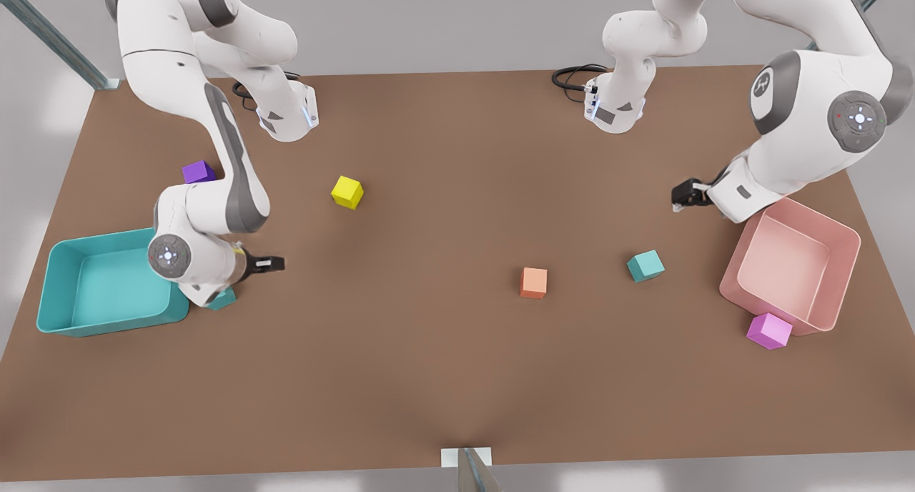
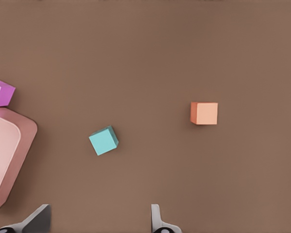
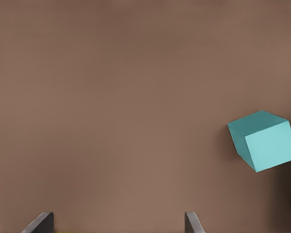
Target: Stack the two blue cubes on top of each other
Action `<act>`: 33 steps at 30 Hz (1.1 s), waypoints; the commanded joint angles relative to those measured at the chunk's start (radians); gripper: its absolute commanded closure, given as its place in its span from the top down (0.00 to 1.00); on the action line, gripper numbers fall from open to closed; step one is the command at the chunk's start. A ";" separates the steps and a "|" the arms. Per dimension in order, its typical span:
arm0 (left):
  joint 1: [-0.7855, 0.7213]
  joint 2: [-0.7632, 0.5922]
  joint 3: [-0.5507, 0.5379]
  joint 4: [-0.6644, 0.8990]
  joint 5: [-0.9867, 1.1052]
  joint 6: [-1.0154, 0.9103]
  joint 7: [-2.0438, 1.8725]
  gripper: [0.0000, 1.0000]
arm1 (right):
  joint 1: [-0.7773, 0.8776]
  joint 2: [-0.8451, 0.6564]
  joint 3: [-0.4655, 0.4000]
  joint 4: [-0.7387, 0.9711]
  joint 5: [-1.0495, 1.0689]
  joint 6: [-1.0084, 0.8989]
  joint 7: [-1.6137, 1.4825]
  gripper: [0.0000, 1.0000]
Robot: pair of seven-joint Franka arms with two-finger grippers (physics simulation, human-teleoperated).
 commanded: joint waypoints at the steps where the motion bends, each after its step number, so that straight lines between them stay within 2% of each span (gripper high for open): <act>1: 0.001 0.001 -0.004 0.001 0.001 0.054 -0.008 1.00 | -0.002 -0.006 -0.001 0.039 0.002 0.015 0.031 1.00; 2: -0.002 0.007 -0.006 0.004 0.001 0.064 -0.012 1.00 | -0.005 -0.006 -0.009 0.045 0.000 -0.004 0.024 1.00; 6: -0.024 0.089 -0.023 0.013 0.032 0.077 0.003 1.00 | -0.011 0.002 -0.020 0.033 -0.152 -0.007 -0.383 1.00; 9: -0.027 0.187 -0.021 0.076 0.029 0.080 -0.006 1.00 | -0.026 0.023 -0.021 0.022 -0.244 0.022 -0.567 1.00; 12: -0.021 0.219 -0.020 0.116 0.031 0.074 -0.006 1.00 | -0.104 0.029 -0.023 0.020 -0.250 0.038 -0.723 1.00; 15: -0.018 0.221 -0.021 0.111 0.029 0.070 0.004 1.00 | -0.152 0.038 -0.024 0.014 -0.270 0.053 -0.748 1.00; 24: -0.018 0.238 -0.020 0.114 0.031 0.080 0.003 1.00 | -0.153 0.161 -0.078 -0.006 -0.308 0.289 -0.860 1.00; 33: -0.011 0.242 -0.020 0.103 0.072 0.076 -0.008 1.00 | -0.153 0.210 -0.084 -0.006 -0.288 0.309 -0.851 1.00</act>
